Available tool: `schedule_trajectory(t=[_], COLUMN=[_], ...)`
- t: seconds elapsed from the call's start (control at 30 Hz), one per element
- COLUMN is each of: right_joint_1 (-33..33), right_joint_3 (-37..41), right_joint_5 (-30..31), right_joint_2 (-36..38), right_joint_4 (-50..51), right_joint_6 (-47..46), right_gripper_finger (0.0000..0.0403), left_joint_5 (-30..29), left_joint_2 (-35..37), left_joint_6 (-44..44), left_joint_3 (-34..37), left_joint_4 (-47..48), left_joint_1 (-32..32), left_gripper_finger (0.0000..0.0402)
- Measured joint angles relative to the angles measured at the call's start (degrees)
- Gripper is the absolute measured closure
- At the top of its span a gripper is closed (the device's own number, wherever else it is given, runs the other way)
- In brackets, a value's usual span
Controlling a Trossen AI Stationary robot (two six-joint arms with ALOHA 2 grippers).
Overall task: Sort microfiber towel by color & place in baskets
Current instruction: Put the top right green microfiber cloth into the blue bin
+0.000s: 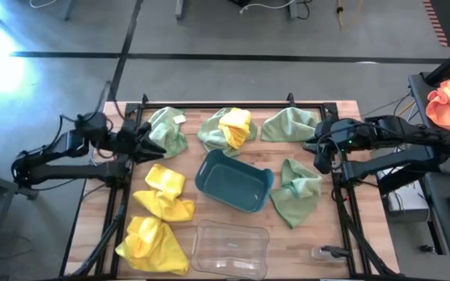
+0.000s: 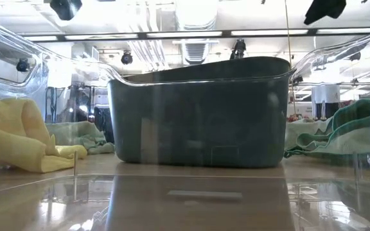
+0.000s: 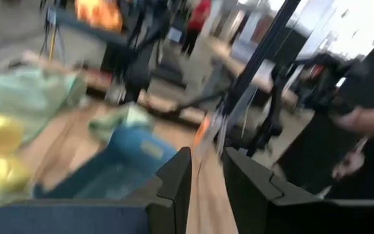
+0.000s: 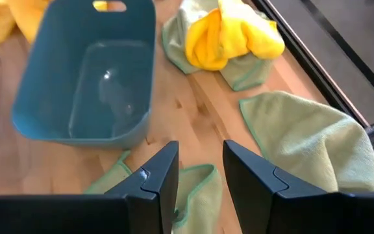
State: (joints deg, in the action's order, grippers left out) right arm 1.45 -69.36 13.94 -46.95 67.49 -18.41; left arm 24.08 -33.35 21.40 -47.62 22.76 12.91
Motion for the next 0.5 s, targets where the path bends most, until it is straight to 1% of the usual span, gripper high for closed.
schedule_trajectory(t=[0.07, 0.13, 0.3, 0.5], right_joint_1=[0.00, 0.00, 0.00, 0.00], right_joint_3=[0.00, 0.00, 0.00, 0.00], right_joint_5=[1.69, 3.09, 5.70, 5.76], right_joint_2=[-0.16, -0.43, -0.57, -0.58], right_joint_4=[0.91, 1.84, 3.86, 4.67], right_joint_6=[0.00, -0.01, -0.82, -1.09], right_gripper_finger=[0.0289, 0.0289, 0.0289, 0.0289], left_joint_5=[-0.36, -2.56, -14.05, -25.78], left_joint_2=[-2.35, -4.40, -7.90, -9.34], left_joint_6=[-2.93, -5.76, -11.60, -13.45], left_joint_3=[-2.85, -5.46, -10.24, -10.84], left_joint_4=[5.61, 10.28, 18.96, 22.48], left_joint_1=[0.00, -0.02, 0.02, 0.07], left_gripper_finger=[0.0327, 0.0327, 0.0327, 0.0327])
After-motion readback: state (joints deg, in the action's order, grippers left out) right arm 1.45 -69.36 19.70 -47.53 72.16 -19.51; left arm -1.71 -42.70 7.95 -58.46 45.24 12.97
